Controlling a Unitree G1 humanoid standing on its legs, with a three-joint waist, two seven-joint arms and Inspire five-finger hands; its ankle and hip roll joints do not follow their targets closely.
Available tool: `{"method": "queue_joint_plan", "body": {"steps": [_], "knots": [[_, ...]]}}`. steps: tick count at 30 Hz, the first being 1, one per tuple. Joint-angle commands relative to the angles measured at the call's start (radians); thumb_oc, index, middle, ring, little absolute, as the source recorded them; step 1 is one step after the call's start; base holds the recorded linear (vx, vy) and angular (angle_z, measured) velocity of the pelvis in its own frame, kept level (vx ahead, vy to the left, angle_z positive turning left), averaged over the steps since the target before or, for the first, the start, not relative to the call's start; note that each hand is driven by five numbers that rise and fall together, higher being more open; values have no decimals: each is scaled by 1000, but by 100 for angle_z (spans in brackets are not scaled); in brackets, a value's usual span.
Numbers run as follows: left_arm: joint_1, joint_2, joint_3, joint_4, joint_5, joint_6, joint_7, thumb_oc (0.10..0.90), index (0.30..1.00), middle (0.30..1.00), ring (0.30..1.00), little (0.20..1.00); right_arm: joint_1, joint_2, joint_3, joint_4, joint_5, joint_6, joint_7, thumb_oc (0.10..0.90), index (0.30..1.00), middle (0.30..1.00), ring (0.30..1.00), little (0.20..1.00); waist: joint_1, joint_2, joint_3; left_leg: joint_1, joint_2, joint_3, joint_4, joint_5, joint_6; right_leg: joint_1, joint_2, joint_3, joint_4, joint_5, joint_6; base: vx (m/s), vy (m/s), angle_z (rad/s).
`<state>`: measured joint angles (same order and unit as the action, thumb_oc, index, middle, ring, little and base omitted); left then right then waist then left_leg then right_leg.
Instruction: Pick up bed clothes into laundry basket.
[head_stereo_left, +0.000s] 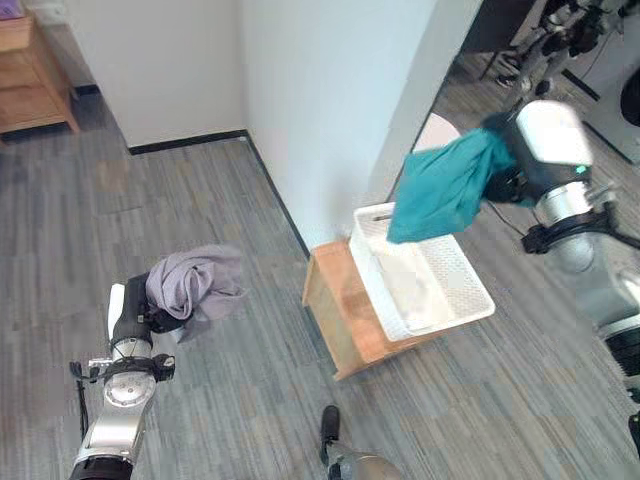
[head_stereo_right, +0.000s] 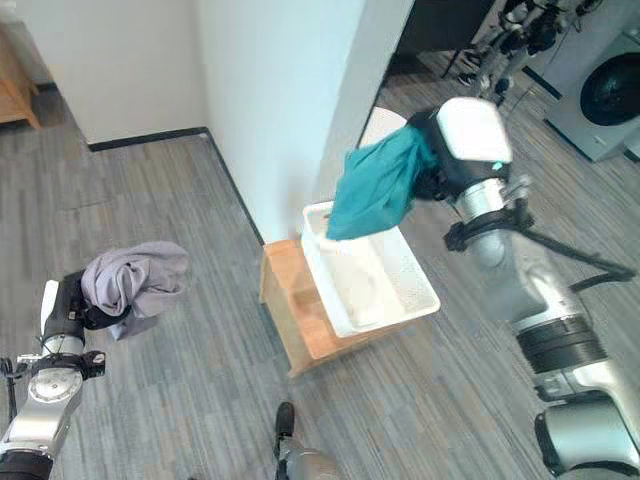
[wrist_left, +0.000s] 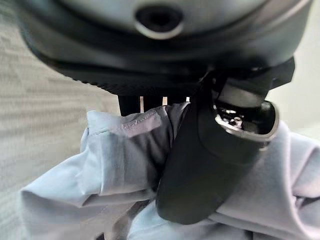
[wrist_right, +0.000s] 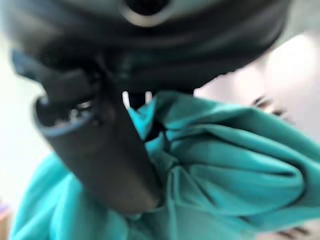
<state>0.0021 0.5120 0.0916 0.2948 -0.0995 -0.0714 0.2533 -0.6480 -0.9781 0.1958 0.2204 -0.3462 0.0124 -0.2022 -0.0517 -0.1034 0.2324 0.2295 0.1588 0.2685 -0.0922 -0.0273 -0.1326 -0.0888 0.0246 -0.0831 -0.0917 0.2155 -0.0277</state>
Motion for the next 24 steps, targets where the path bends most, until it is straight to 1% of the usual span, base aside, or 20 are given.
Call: {"method": "queue_joint_plan", "body": {"steps": [1, 2, 3, 5, 8, 10, 11, 14, 16, 17, 19, 20, 24], "knots": [[-67, 61, 0, -103, -33, -108, 27, 400, 300, 300, 300, 300, 41, -65, -98, -85, 14, -21, -88, 400, 300, 300, 300, 300, -35, -51, -107, -45, 16, 35, 27, 53, 10, 83, -184, -92, 4, -119, 169, -9, -64, 69], [-53, 62, 0, -109, -31, -106, 15, 400, 300, 300, 300, 300, 66, -78, -103, -86, 7, -21, -76, 400, 300, 300, 300, 300, -49, -51, -109, -42, 16, 90, 8, 32, 14, 92, -190, -103, 4, -120, 173, 31, 3, 89], [-37, 62, 3, -115, -18, -105, 0, 400, 300, 300, 300, 300, 77, -78, -107, -79, 16, -21, -62, 400, 300, 300, 300, 300, -59, -41, -119, -36, 19, 99, 5, 16, 13, 94, -187, -102, 4, -119, 175, 36, 4, 88], [-36, 63, -1, -117, -10, -106, -9, 400, 300, 300, 300, 300, 94, -71, -116, -69, 25, -19, -56, 400, 300, 300, 300, 300, -63, -36, -119, -41, 28, 106, 5, 21, 7, 96, -187, -104, 4, -117, 174, 14, 0, -1], [-25, 65, 0, -124, 0, -106, -18, 400, 300, 300, 300, 300, 109, -63, -116, -59, 26, -21, -47, 400, 300, 300, 300, 300, -62, -30, -118, -41, 28, 104, 5, 11, 5, 99, -188, -106, 4, -120, 175, 8, -5, -1], [-20, 72, -1, -123, 4, -106, -20, 400, 300, 300, 300, 300, 97, -55, -87, -34, 22, -17, -35, 400, 300, 300, 300, 300, -52, -24, -111, -40, 24, 100, 5, 6, 10, 98, -190, -105, 4, -118, 177, 19, -6, 3], [-20, 72, 0, -123, 5, -107, -20, 400, 300, 300, 300, 300, 94, -55, -86, -33, 22, -17, -35, 400, 300, 300, 300, 300, -52, -25, -112, -44, 23, 101, 5, 11, 10, 94, -191, -104, 4, -114, 175, 0, 0, 0], [-29, 78, -2, -116, -15, -115, -22, 400, 300, 300, 300, 300, 43, -32, -20, 52, 15, -13, -31, 400, 300, 300, 300, 300, -31, -14, -103, -60, 18, 91, 5, 7, 12, 79, -199, -100, 4, -111, 179, 22, -41, -1], [-32, 79, -2, -114, -22, -117, -24, 400, 300, 300, 300, 300, 41, -24, -12, 72, 21, -12, -30, 400, 300, 300, 300, 300, -27, -10, -99, -64, 18, 90, 5, 9, 11, 76, -201, -100, 4, -110, 180, 9, -39, 0], [-38, 90, 0, -113, -30, -121, -29, 400, 300, 300, 300, 300, 31, -25, 9, 109, 16, -9, -22, 400, 300, 300, 300, 300, -21, -2, -94, -73, 16, 84, 5, 12, 11, 69, -203, -102, 4, -110, 181, 14, -53, 5], [-40, 93, -1, -111, -35, -124, -31, 400, 300, 300, 300, 300, 28, -21, 13, 132, 23, -9, -23, 400, 300, 300, 300, 300, -19, 2, -93, -79, 16, 81, 5, 13, 10, 64, -204, -104, 4, -110, 181, 16, -39, 9], [-43, 99, 2, -110, -39, -127, -29, 400, 300, 300, 300, 300, 21, -21, 17, 161, 32, -6, -24, 400, 300, 300, 300, 300, -14, 8, -88, -89, 16, 78, 5, 16, 8, 60, -206, -107, 4, -111, 182, 18, -36, 10], [-44, 94, 4, -109, -54, -131, -32, 400, 300, 300, 300, 300, 26, -18, 17, 171, 35, -7, -23, 400, 300, 300, 300, 300, -9, 20, -80, -106, 17, 71, 5, 23, 5, 51, -208, -111, 4, -113, 183, 8, -41, 17]]}}
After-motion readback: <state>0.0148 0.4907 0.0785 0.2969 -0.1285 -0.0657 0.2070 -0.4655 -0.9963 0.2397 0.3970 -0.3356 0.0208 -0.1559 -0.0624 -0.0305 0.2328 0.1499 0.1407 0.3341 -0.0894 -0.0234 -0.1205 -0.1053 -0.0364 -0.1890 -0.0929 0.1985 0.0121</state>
